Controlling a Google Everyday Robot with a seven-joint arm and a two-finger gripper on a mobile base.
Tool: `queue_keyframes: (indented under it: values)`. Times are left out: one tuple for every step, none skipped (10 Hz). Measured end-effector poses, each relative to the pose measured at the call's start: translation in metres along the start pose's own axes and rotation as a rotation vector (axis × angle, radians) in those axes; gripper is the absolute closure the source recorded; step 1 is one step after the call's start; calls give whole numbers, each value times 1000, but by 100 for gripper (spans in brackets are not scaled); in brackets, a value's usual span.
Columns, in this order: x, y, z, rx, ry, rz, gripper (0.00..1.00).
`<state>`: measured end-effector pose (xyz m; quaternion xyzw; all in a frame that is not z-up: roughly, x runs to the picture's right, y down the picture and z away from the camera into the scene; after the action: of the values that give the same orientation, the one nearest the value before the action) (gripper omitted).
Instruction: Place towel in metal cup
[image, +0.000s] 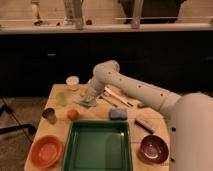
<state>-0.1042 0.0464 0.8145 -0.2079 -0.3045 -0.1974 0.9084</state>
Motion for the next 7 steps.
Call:
queue_keyframes:
  values:
    - [-13, -2, -4, 7, -12, -23, 100]
    - [-21, -4, -4, 9, -19, -36, 100]
    - [-18, -2, -5, 9, -17, -33, 100]
    - [-18, -2, -5, 9, -16, -32, 100]
    - [-20, -3, -4, 8, -18, -35, 100]
    - [-19, -3, -4, 8, -17, -35, 100]
    - [-19, -3, -4, 8, -17, -34, 100]
